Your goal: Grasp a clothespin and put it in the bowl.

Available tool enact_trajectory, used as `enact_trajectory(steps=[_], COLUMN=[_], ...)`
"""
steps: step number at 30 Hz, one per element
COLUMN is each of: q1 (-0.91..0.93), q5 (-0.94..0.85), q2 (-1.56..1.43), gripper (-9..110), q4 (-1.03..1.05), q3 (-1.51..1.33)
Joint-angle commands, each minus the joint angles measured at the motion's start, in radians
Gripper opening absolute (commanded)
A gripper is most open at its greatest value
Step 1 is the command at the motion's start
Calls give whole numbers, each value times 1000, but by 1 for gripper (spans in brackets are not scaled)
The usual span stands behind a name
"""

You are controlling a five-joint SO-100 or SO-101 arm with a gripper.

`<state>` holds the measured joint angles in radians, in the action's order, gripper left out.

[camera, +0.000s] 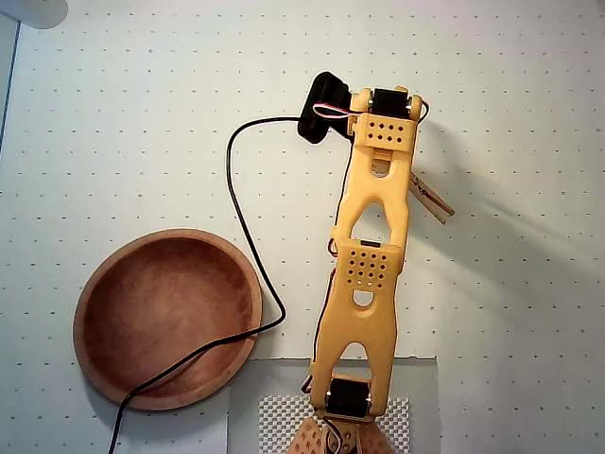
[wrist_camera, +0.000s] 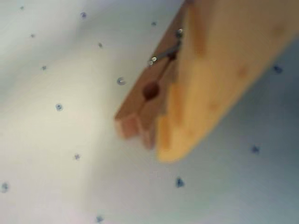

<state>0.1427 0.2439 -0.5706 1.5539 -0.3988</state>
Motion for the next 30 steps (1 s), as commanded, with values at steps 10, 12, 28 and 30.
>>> enact_trajectory(steps=[10, 12, 28, 30], q1=[84, 86, 98, 97], q5=[-3, -3, 14, 63], q2=[-66, -66, -69, -64], gripper=[44, 44, 44, 44], q4=[-126, -121, -123, -121], q3=[66, 64, 63, 63])
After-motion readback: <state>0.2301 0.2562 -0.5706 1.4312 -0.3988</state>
